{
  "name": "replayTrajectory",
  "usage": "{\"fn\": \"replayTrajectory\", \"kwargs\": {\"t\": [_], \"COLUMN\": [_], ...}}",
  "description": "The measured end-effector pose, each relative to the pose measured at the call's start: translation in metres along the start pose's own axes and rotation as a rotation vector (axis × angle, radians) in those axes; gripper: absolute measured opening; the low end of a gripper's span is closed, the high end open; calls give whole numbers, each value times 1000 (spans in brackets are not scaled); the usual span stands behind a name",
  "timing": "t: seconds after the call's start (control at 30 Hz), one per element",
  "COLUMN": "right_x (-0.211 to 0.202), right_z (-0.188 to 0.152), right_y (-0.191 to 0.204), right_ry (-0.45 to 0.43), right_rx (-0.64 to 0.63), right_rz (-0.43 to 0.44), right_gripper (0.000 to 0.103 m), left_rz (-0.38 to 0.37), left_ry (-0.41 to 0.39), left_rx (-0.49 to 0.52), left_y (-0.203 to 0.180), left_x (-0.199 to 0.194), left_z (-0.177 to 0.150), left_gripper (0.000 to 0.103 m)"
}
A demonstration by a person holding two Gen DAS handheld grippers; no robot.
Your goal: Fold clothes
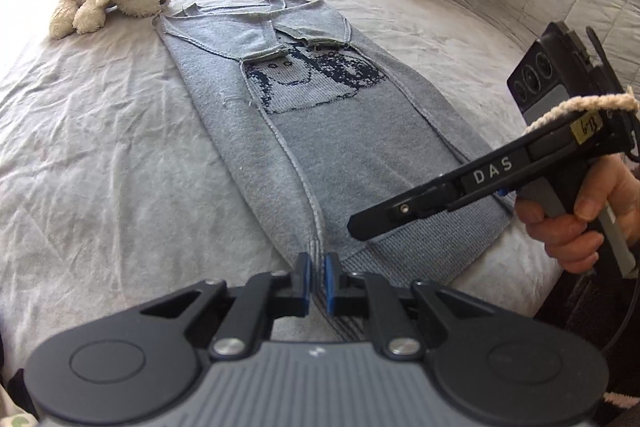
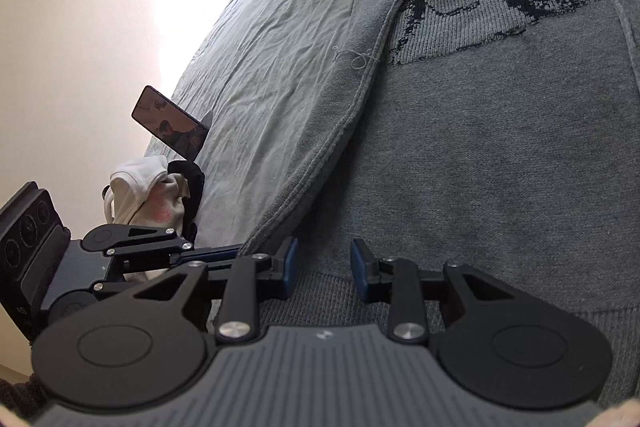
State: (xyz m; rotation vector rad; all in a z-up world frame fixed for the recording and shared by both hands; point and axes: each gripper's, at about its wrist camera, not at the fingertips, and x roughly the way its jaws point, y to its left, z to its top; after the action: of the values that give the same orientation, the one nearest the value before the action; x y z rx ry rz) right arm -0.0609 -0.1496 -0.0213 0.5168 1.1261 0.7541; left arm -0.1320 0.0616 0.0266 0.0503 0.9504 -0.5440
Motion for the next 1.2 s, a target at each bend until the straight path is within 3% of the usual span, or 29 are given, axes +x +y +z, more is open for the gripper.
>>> {"fn": "replayTrajectory", "kwargs": {"t": [0.3,0.63,0.7,0.77,1.0,1.07,1.2], "right_x": [28,13,1,-13,-41,-39,-29], "right_z": [-10,-15,-12,-7,13,18,29], "right_y": [10,-8,-9,-12,-36,-42,-53], "right_ry": [126,240,228,195,77,54,-3], "right_rx": [5,69,52,40,115,133,191], "right_rz": [72,147,140,126,108,91,82], "right_gripper": [22,24,28,38,39,39,41], "left_rz": [-120,-246,-250,-253,-390,-413,-351], "left_ry": [-20,-20,-14,3,118,95,-17], "left_rx": [-86,-150,-145,-133,-50,-38,-60], "left_y": [9,10,8,6,-1,-2,11], "left_x": [1,25,28,33,45,42,35], "left_z": [4,7,7,7,4,6,19], "left_gripper": [7,7,7,7,10,10,10]}}
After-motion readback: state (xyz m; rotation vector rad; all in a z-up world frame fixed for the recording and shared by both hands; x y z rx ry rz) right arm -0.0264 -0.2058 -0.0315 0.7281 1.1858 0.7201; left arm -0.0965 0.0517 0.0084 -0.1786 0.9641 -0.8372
